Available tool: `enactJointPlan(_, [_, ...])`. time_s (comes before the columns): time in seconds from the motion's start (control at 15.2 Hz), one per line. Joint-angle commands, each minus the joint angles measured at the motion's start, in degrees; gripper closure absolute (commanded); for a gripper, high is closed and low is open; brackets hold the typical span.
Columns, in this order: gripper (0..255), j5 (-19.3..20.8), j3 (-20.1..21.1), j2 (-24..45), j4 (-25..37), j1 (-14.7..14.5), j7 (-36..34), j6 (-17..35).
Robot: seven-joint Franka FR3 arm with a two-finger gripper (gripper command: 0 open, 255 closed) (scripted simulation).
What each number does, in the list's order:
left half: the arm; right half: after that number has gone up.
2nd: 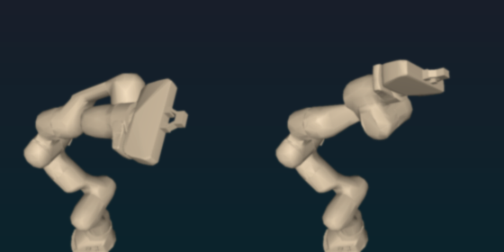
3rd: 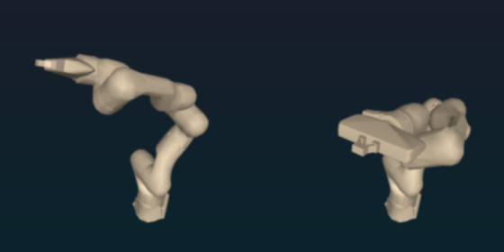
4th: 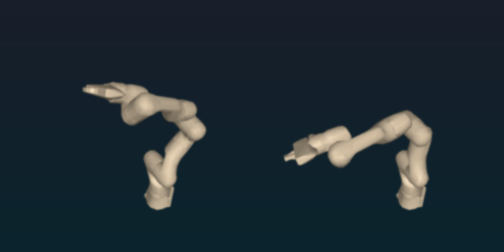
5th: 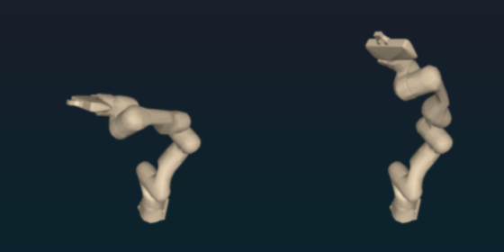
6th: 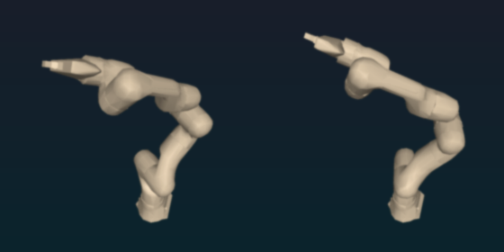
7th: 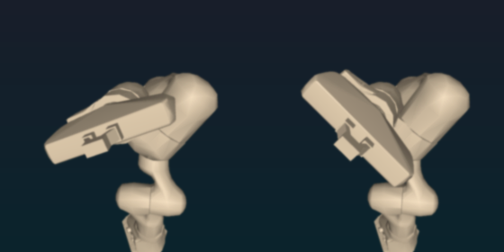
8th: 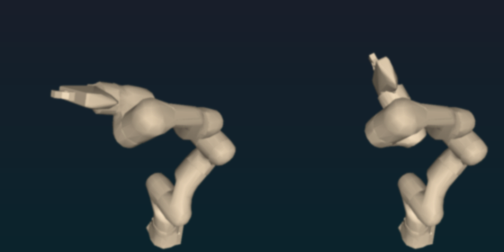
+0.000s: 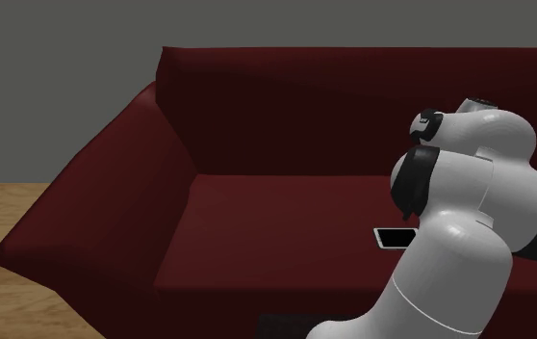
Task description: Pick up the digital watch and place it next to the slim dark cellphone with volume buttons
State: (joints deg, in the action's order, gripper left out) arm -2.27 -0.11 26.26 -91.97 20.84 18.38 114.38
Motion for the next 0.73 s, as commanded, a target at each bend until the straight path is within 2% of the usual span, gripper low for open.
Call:
enactJointPlan(0.0, [0, 0.04, 0.0, -0.57, 2.09, -0.01, -0.12, -2.65])
enactJointPlan(0.13, [0, 0.08, -0.04, -1.22, 4.58, 0.05, -0.15, -5.8])
enactJointPlan(0.66, [0, 0.08, -0.04, -1.22, 4.58, 0.05, -0.15, -5.8])
